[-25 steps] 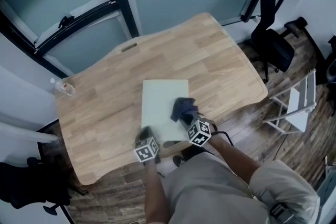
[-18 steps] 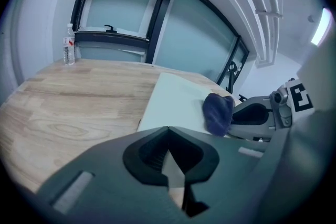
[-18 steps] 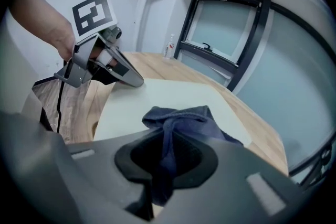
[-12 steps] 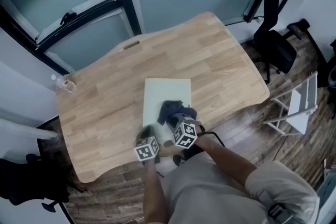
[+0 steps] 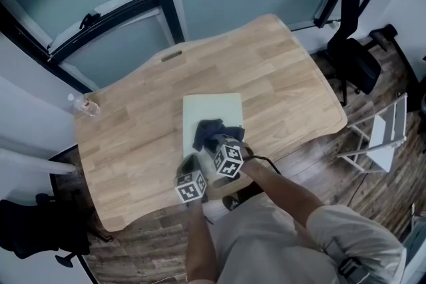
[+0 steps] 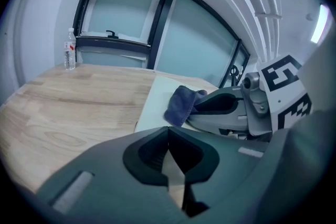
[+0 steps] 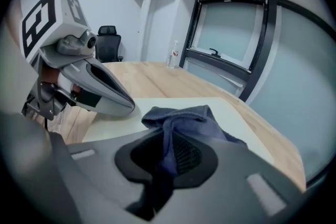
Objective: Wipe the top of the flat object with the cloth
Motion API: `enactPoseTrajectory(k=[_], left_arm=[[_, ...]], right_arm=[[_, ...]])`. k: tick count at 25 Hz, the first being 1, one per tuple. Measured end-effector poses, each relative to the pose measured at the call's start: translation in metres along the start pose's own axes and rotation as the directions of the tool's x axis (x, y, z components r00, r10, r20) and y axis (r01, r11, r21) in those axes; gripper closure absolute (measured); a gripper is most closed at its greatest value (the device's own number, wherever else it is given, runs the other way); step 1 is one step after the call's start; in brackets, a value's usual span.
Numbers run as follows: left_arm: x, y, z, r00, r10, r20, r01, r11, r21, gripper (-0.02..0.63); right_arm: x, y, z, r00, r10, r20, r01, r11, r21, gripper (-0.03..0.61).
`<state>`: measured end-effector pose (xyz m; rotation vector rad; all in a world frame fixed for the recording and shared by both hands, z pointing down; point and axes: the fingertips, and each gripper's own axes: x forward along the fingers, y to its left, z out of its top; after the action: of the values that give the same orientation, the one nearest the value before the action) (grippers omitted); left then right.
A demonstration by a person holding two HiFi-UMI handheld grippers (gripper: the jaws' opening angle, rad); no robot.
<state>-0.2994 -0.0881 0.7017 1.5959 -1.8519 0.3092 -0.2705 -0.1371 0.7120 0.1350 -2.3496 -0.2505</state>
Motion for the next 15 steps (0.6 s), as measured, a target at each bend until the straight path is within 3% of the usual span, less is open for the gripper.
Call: enactPoseTrajectory(k=[8,15], left_arm=[[0.017,0.011,0.015,1.0,-0.005,0.024,0.007,0.998,-0.063,0.606],[0.018,0.005,0.015,1.0,-0.01,-0.019,0.01,1.0,0.001,0.606]], right_arm=[[0.038,-0.026,0.038,1.0,0.01,-0.02,-0.009,0.997,0.081,0.532],[0.047,0.004,0.068,0.98,0.198,0.026,-0.199,0.976,0.085,0.532]])
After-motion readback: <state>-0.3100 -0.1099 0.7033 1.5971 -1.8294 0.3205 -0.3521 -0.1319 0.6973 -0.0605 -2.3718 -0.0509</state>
